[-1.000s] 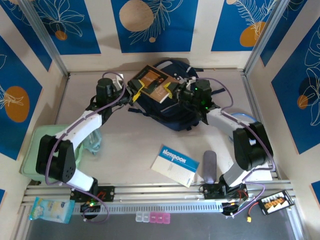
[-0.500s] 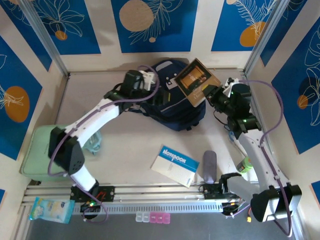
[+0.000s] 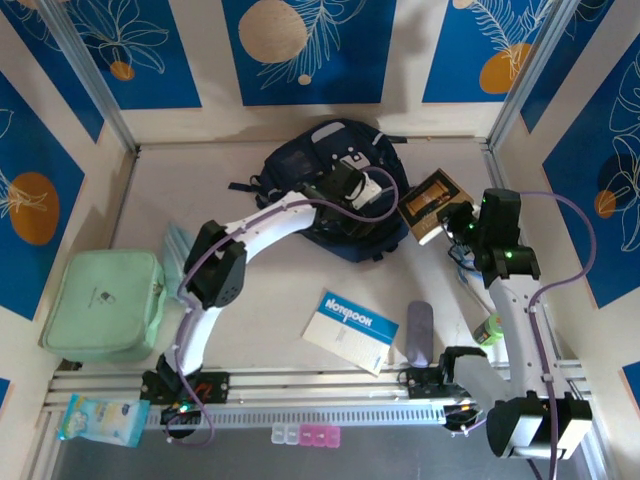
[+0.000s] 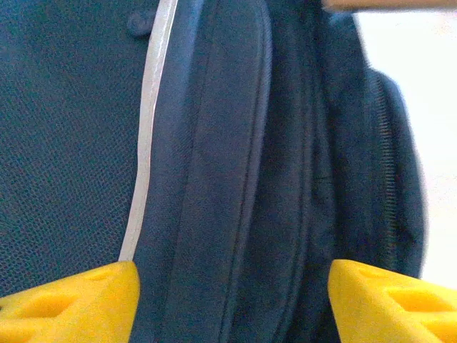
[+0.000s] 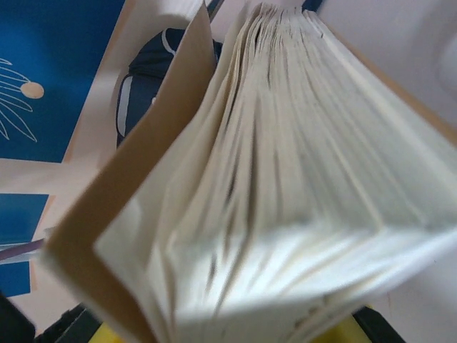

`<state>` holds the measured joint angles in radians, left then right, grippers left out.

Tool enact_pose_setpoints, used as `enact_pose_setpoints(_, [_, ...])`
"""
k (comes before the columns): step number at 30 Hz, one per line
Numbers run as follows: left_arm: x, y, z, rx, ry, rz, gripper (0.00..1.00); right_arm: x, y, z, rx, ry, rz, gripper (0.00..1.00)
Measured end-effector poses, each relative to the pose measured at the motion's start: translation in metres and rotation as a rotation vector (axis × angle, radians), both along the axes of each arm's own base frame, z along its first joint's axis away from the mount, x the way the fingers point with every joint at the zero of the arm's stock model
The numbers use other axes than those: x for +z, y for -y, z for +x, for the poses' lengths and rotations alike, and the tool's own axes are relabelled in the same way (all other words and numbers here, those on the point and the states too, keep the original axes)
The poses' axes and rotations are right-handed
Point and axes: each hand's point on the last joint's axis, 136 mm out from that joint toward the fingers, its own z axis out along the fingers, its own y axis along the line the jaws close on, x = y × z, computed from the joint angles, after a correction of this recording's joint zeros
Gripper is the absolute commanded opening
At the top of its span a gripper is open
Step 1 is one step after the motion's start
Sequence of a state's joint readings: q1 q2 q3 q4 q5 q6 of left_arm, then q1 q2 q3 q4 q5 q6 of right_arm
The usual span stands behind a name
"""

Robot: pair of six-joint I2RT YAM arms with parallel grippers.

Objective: Pack books, pencil case, and school supplies into a backpack

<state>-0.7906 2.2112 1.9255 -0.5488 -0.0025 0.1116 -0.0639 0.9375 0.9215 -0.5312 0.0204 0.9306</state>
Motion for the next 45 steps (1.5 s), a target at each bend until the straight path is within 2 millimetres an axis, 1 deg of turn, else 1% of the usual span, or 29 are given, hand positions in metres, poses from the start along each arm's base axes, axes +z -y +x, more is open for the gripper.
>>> enact_pose_setpoints(4, [-0.019, -0.002, 0.012, 0.002, 0.037, 0.093, 0.59, -0.001, -0.002, -0.001, 0.017, -0.003, 0.009, 0.06])
enact_pose_setpoints(7, [-0.026, -0.001, 0.02, 0.01, 0.05, 0.127, 0.57, -0.001, -0.003, -0.001, 0.027, 0.0, 0.015, 0.06])
enact_pose_setpoints(10, [-0.031, 0.002, 0.025, 0.006, 0.053, 0.143, 0.51, -0.001, -0.003, -0.001, 0.029, 0.0, 0.019, 0.06])
enact_pose_setpoints(13, [-0.036, 0.003, 0.024, 0.0, 0.047, 0.158, 0.42, 0.0, 0.001, -0.002, 0.018, 0.001, 0.019, 0.06])
enact_pose_setpoints(19, [-0.03, 0.003, 0.024, 0.016, 0.048, 0.161, 0.22, 0.004, 0.009, -0.01, -0.009, 0.012, 0.003, 0.07])
enact_pose_setpoints(24, [-0.024, 0.003, 0.025, 0.045, 0.039, 0.14, 0.0, 0.01, 0.021, -0.02, -0.057, 0.02, -0.027, 0.07])
enact_pose_setpoints(27, [-0.02, 0.002, 0.024, 0.057, 0.035, 0.133, 0.0, 0.015, 0.026, -0.025, -0.078, 0.03, -0.04, 0.07])
enact_pose_setpoints(29, [-0.013, 0.001, 0.025, 0.068, 0.038, 0.121, 0.0, 0.017, 0.027, -0.027, -0.086, 0.034, -0.044, 0.07])
enact_pose_setpoints(32, [0.008, -0.002, 0.026, 0.094, 0.054, 0.09, 0.0, 0.018, 0.028, -0.031, -0.092, 0.036, -0.047, 0.07])
enact_pose_setpoints(35, [0.044, -0.01, 0.03, 0.138, 0.096, 0.041, 0.0, 0.019, 0.028, -0.033, -0.093, 0.036, -0.046, 0.07])
enact_pose_setpoints(38, [0.086, -0.024, 0.034, 0.188, 0.148, -0.028, 0.0, 0.021, 0.025, -0.033, -0.077, 0.045, -0.035, 0.07])
enact_pose_setpoints(40, [0.114, -0.034, 0.035, 0.217, 0.182, -0.08, 0.0, 0.024, 0.017, -0.031, -0.038, 0.067, -0.01, 0.07])
enact_pose_setpoints(42, [0.134, -0.041, 0.034, 0.235, 0.203, -0.124, 0.0, 0.026, 0.009, -0.028, 0.005, 0.093, 0.02, 0.07])
enact_pose_setpoints(43, [0.142, -0.045, 0.034, 0.243, 0.208, -0.141, 0.0, 0.027, 0.003, -0.025, 0.034, 0.11, 0.04, 0.07])
enact_pose_setpoints(45, [0.149, -0.047, 0.032, 0.249, 0.206, -0.162, 0.0, 0.026, -0.009, -0.021, 0.09, 0.133, 0.076, 0.07])
